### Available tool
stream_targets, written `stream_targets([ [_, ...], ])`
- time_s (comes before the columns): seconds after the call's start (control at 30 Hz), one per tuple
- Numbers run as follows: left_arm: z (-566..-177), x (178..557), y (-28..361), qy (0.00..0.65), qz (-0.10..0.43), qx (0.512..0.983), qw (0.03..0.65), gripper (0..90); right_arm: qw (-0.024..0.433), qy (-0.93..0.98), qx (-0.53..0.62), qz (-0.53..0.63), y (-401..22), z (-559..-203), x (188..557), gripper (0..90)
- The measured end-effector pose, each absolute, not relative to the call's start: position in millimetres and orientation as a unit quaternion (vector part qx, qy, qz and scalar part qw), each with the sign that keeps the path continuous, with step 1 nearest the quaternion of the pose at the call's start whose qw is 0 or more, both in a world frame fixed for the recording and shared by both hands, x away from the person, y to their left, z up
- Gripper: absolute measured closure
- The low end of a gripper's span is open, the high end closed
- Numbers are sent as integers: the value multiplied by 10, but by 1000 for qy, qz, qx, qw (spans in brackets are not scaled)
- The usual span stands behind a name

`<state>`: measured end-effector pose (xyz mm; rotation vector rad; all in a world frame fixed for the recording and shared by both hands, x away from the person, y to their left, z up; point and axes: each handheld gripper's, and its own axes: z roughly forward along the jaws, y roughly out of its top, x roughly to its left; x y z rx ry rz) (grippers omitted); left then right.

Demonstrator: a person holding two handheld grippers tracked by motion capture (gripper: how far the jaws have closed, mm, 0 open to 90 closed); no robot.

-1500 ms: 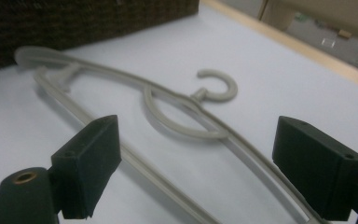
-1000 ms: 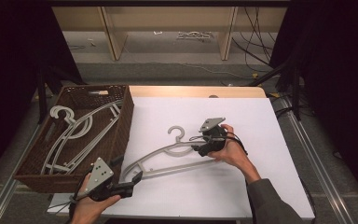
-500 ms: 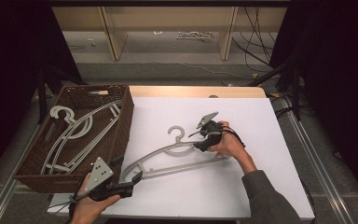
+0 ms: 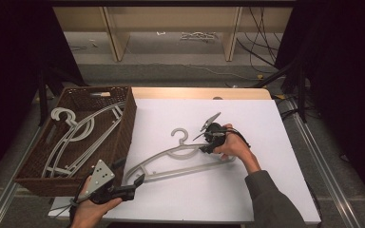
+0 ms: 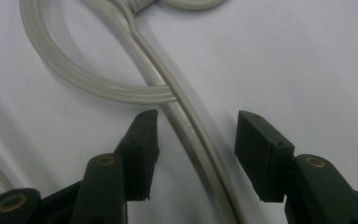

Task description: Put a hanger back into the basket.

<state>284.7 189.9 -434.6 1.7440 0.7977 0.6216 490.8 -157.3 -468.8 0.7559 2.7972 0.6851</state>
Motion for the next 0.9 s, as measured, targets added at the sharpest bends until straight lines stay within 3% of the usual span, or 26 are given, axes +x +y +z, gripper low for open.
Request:
stream_targets([
  [0.27,-4356,2845,1885,335,258,733,532,166,74,940,247,221,-1537,-4676,4911,569],
  [0.67,-4353,2839,1876,336,253,729,540,166,61,947,253,190,-1462,-4641,4951,592],
  [0.9,-4347,2842,1875,328,255,732,540,166,62,954,228,184,-1432,-4631,4927,693],
])
